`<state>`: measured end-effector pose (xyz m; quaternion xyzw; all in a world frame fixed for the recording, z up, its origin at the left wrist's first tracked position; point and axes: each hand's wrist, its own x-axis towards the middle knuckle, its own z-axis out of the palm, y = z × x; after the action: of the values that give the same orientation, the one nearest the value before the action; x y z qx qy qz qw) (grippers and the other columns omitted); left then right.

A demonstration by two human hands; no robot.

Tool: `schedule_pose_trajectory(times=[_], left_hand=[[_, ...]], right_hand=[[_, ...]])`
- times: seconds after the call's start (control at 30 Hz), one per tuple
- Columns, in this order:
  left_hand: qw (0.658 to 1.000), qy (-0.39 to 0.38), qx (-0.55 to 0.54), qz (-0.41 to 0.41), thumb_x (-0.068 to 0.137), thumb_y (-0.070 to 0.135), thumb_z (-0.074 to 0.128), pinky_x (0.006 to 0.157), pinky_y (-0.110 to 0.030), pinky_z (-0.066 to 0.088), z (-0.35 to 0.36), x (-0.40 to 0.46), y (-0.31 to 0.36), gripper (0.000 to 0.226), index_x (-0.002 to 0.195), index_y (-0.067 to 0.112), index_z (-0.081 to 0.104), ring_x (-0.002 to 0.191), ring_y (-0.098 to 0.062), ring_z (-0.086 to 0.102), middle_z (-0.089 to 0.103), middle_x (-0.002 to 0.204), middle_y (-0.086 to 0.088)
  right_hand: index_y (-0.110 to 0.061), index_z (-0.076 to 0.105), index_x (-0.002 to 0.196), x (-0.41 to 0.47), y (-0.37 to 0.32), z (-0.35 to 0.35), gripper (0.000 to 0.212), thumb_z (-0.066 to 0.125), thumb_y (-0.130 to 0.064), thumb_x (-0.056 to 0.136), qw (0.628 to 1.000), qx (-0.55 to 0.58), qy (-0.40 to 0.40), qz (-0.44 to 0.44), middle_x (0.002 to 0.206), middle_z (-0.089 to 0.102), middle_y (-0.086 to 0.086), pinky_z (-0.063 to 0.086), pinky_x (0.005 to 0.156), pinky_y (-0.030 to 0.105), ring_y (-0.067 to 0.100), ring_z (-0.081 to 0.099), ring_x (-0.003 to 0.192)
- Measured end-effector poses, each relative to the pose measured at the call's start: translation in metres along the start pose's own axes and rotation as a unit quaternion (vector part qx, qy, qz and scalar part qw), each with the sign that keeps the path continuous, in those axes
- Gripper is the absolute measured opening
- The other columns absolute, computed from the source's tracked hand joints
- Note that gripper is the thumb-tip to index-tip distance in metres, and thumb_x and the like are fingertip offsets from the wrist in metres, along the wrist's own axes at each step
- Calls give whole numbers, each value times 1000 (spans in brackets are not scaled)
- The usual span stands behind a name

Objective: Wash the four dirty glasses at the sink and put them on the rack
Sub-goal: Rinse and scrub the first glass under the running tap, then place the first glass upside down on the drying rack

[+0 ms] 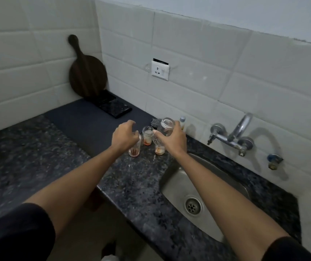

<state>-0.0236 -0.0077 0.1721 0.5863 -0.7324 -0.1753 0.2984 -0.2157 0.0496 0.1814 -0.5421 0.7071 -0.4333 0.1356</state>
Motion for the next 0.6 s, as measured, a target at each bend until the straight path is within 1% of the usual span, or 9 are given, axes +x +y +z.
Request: schedule_pose_trajectory(times=[0.07, 0.2, 0.37, 0.47, 0.5, 0.53, 0.6], left_hand=[[1000, 15, 11, -18, 92, 32, 64, 90, -42, 54, -9, 12, -20, 51, 138, 12, 56, 112, -29, 65, 67, 129, -10], [998, 18, 34, -43, 93, 32, 63, 91, -44, 54, -14, 45, -67, 50, 137, 10, 55, 113, -31, 64, 66, 129, -11], [996, -1, 64, -63, 95, 30, 62, 89, -42, 52, -7, 111, -141, 49, 138, 9, 53, 115, -29, 62, 63, 131, -10], [994, -29, 75, -69, 93, 29, 64, 87, -45, 53, 6, 158, -190, 46, 131, 5, 55, 114, -32, 61, 62, 129, -13], [993, -44, 77, -72, 92, 29, 64, 89, -46, 53, 10, 173, -205, 46, 129, 4, 55, 116, -33, 59, 61, 129, -15], [992, -62, 82, -74, 92, 29, 64, 94, -48, 52, 16, 187, -219, 49, 131, 2, 53, 121, -35, 57, 58, 134, -17], [986, -105, 111, -69, 93, 31, 64, 111, -47, 41, 28, 214, -247, 63, 144, 1, 45, 138, -37, 45, 47, 149, -21]], right_hand=[[-28, 51, 108, 14, -16, 23, 66, 76, -74, 68, 1000, 4, -14, -18, 100, 67, -8, 58, 80, 43, 17, 66, 90], [-28, 50, 109, 52, -41, 77, 66, 78, -73, 70, 998, -8, -43, -35, 100, 67, -7, 58, 79, 43, 18, 66, 92], [-23, 53, 116, 123, -57, 159, 72, 83, -68, 69, 998, -30, -56, -30, 108, 70, -1, 57, 82, 40, 21, 67, 97], [-19, 55, 116, 174, -64, 212, 72, 88, -62, 68, 998, -34, -52, -5, 109, 71, 2, 55, 79, 37, 24, 67, 98], [-18, 55, 114, 190, -67, 230, 72, 89, -62, 68, 998, -35, -47, 4, 107, 71, 2, 54, 77, 35, 24, 67, 96], [-18, 54, 112, 206, -70, 246, 72, 89, -63, 68, 998, -35, -40, 12, 105, 70, 1, 54, 75, 35, 23, 67, 94], [-18, 53, 110, 235, -75, 279, 72, 88, -65, 67, 998, -37, -27, 30, 102, 69, -2, 56, 73, 37, 22, 67, 91]])
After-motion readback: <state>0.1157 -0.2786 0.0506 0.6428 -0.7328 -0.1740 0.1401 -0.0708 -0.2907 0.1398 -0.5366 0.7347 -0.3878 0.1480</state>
